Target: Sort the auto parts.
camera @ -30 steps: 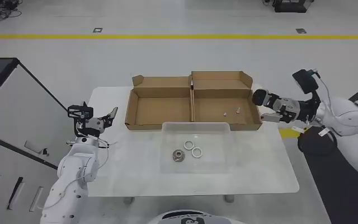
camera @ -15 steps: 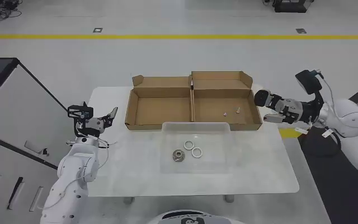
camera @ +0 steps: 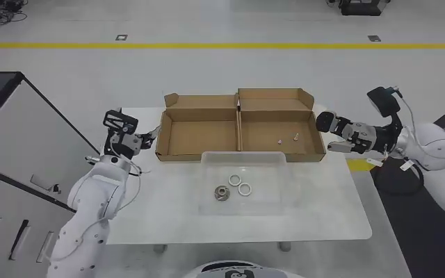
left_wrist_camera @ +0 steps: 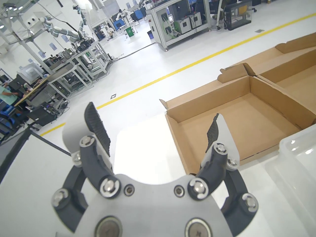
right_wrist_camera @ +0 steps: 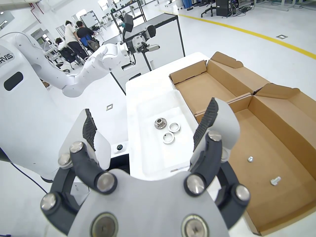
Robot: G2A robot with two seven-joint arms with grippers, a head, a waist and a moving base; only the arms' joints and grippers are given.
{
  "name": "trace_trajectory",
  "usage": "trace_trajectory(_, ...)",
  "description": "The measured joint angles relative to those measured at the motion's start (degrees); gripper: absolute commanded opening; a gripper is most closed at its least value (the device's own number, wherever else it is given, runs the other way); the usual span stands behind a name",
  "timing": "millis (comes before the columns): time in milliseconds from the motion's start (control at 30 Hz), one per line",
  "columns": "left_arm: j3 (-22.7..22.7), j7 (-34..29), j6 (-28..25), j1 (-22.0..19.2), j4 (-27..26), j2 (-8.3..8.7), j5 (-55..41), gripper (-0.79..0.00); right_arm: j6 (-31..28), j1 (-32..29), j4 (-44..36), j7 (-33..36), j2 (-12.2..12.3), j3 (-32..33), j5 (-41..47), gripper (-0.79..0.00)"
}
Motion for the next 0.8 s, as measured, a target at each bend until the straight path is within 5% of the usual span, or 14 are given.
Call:
trace_trajectory(433, 14.19, -14.86, -13.43, -10.25, -5.94, -0.25, 13.73, 0.0, 0.0, 0.0, 0.0, 0.0, 0.0, 0.0, 0.0, 0.0)
trace_trajectory(800, 20.71, -30.29, -20.98, -19.25, -6.01, -1.43, 7.67, 0.0, 0.0, 0.0, 0.0, 0.0, 0.0, 0.0, 0.0, 0.0)
